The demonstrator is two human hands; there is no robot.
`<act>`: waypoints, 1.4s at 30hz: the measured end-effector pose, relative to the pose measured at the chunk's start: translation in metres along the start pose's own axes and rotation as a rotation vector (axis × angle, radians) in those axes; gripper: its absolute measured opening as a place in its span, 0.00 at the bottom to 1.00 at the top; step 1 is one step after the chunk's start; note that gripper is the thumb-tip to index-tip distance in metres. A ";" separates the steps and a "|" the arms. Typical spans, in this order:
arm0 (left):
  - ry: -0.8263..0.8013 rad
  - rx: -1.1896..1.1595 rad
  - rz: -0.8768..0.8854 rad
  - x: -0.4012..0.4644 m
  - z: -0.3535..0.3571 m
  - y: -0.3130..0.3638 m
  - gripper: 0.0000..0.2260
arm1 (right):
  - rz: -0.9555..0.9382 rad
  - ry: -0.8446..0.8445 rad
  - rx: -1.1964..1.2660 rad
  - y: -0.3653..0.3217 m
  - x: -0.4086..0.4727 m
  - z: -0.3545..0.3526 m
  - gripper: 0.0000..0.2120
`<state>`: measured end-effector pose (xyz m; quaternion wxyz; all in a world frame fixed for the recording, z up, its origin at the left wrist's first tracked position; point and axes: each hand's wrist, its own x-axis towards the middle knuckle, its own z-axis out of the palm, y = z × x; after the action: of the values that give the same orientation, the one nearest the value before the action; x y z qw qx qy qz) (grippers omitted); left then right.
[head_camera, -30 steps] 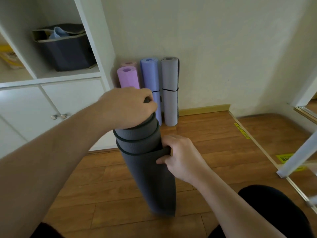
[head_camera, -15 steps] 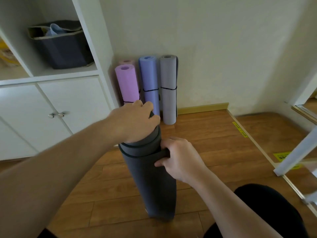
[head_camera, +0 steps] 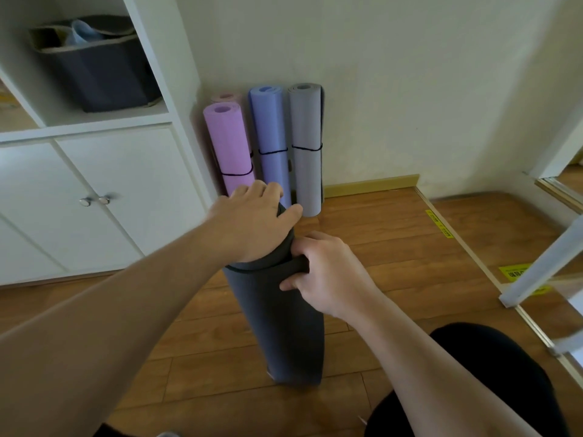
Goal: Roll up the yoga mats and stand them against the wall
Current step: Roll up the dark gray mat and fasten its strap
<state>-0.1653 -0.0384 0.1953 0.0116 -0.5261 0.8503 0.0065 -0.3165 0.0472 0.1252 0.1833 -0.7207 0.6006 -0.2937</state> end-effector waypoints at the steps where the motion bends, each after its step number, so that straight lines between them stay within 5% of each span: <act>1: -0.035 -0.005 0.016 0.000 -0.002 0.001 0.38 | 0.005 -0.001 0.006 0.000 -0.002 -0.001 0.15; 5: -0.040 -0.222 -0.047 0.014 -0.015 -0.007 0.18 | -0.008 0.012 0.027 -0.001 -0.004 -0.004 0.15; 10: 0.086 -0.027 -0.007 0.006 0.030 0.004 0.36 | 0.012 0.024 0.025 0.000 -0.002 -0.001 0.15; 20: 0.033 0.054 0.064 0.006 0.018 0.004 0.33 | -0.020 -0.010 0.005 0.001 -0.001 -0.012 0.15; 25: -0.041 -0.191 -0.048 0.003 0.000 -0.012 0.25 | -0.088 0.039 0.008 -0.007 0.006 -0.015 0.14; 36: -0.048 0.060 0.091 -0.002 0.014 0.003 0.15 | -0.082 -0.044 -0.041 -0.010 0.008 -0.032 0.21; 42: -0.063 0.233 0.156 -0.004 0.009 0.014 0.28 | -0.123 0.049 -0.053 -0.004 0.003 -0.035 0.18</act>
<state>-0.1758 -0.0283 0.1866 0.0987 -0.4529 0.8829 -0.0751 -0.3350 0.0478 0.1549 0.1311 -0.7535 0.5670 -0.3060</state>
